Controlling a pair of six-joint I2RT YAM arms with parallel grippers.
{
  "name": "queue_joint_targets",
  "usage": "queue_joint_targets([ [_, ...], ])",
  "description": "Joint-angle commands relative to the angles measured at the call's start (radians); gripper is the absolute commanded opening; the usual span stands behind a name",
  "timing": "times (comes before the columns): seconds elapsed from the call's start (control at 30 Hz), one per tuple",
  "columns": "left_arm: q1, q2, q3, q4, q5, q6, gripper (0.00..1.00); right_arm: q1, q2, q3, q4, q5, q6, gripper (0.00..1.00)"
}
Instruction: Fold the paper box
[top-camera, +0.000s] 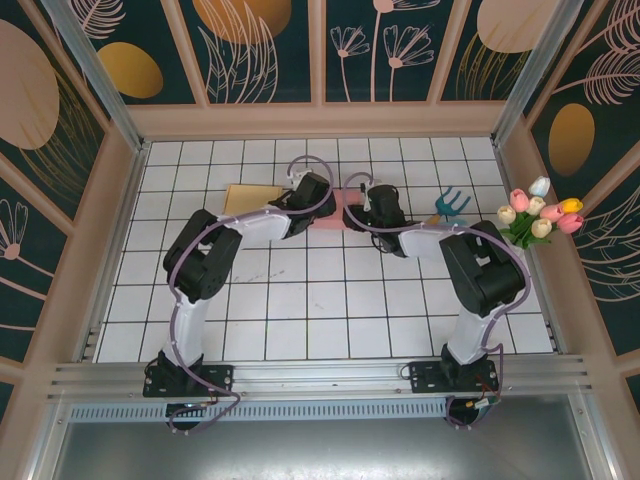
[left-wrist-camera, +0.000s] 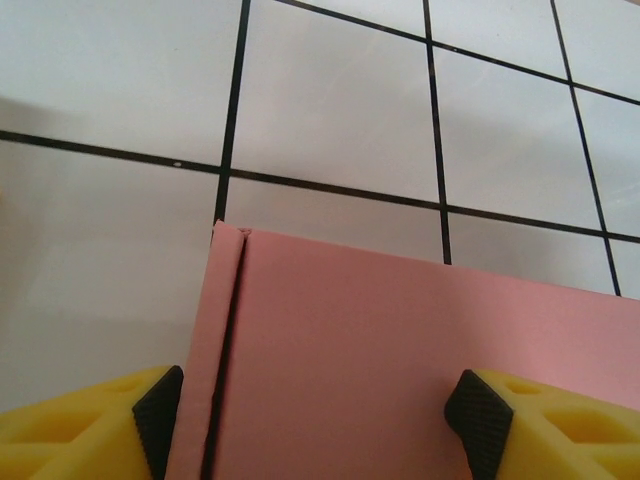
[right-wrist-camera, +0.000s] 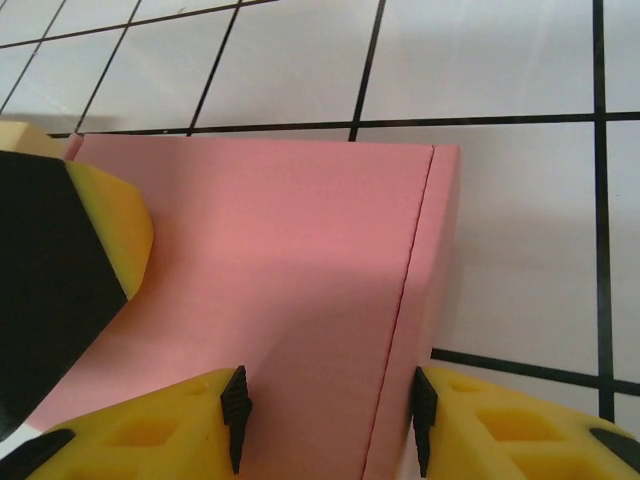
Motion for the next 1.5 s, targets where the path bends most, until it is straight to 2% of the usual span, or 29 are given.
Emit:
queue_joint_targets([
  [0.0,0.004,0.051,0.063,-0.031,0.003,0.025,0.74,0.006,0.030,0.043,0.046,-0.051,0.001,0.49],
  [0.13,0.023,0.077,0.079,-0.048,-0.039,0.032,0.78,-0.015,0.051,0.056,0.042,-0.043,-0.008,0.50],
  [0.3,0.042,0.059,0.062,-0.056,-0.064,0.062,0.89,-0.023,0.025,0.037,0.040,-0.013,-0.026,0.53],
  [0.5,0.042,-0.047,0.003,-0.025,-0.114,0.123,0.98,-0.038,-0.065,0.007,0.017,0.036,-0.052,0.56],
  [0.63,0.042,-0.160,-0.087,0.041,-0.149,0.166,0.99,-0.045,-0.174,-0.053,0.032,0.080,-0.076,0.57],
  [0.67,0.042,-0.201,-0.130,0.073,-0.164,0.187,0.98,-0.045,-0.212,-0.075,0.038,0.111,-0.087,0.57],
  [0.7,0.042,-0.253,-0.191,0.125,-0.173,0.218,0.99,-0.046,-0.251,-0.097,0.043,0.145,-0.101,0.64],
  [0.73,0.042,-0.303,-0.254,0.189,-0.184,0.248,0.99,-0.046,-0.286,-0.120,0.052,0.170,-0.120,0.75],
  [0.77,0.043,-0.368,-0.337,0.262,-0.208,0.281,0.99,-0.047,-0.334,-0.156,0.078,0.206,-0.148,0.97],
  [0.87,0.042,-0.563,-0.572,0.453,-0.310,0.384,0.99,-0.058,-0.479,-0.292,0.192,0.320,-0.215,0.99],
  [0.93,0.042,-0.668,-0.701,0.538,-0.347,0.488,0.99,-0.084,-0.546,-0.375,0.300,0.314,-0.333,0.99],
  [1.0,0.042,-0.755,-0.849,0.666,-0.411,0.597,0.98,-0.096,-0.554,-0.450,0.426,0.436,-0.412,0.99],
  [1.07,0.041,-0.822,-0.979,0.812,-0.452,0.691,0.99,-0.137,-0.556,-0.464,0.402,0.411,-0.427,0.99],
  [1.13,0.041,-0.888,-1.092,0.943,-0.482,0.769,0.98,-0.186,-0.561,-0.474,0.363,0.401,-0.375,0.99],
  [1.3,0.048,-0.989,-1.156,0.902,-0.566,0.835,0.98,-0.301,-0.571,-0.569,0.427,0.322,-0.319,0.99],
  [1.37,0.073,-0.981,-1.191,0.968,-0.543,0.869,0.98,-0.344,-0.569,-0.616,0.487,0.268,-0.319,0.99],
  [1.47,0.138,-0.957,-1.260,1.104,-0.420,0.894,0.98,-0.419,-0.547,-0.657,0.542,0.161,-0.266,0.99],
])
